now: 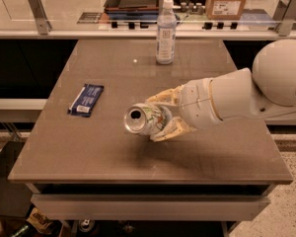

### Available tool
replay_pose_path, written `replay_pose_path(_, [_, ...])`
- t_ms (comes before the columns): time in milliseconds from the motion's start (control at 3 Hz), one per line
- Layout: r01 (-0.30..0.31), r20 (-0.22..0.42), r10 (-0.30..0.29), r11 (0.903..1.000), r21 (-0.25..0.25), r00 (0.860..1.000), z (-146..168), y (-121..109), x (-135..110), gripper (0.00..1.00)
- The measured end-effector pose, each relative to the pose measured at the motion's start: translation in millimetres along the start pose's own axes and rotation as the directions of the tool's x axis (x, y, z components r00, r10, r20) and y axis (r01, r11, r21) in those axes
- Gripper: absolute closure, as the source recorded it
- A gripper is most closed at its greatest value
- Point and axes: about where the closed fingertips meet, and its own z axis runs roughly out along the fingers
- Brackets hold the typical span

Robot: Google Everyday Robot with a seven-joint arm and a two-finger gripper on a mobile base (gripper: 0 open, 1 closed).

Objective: Knock 7up can over

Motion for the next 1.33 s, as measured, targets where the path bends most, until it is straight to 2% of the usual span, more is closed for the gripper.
replay_pose_path(333, [0.002, -0.001, -0.002, 1.0, -0.001, 1.0, 0, 0, 0, 1.0])
replay_pose_path(667, [0.074, -0.02, -0.074, 0.9973, 0.0, 0.997, -2, -2, -9, 1.0])
replay_pose_path(1000, [0.232, -0.089, -0.229, 0.9726, 0.02, 0.969, -11, -11, -27, 1.0])
replay_pose_path(1333, [0.376, -0.158, -0.372, 0.9265, -0.001, 0.915, -18, -20, -38, 1.0])
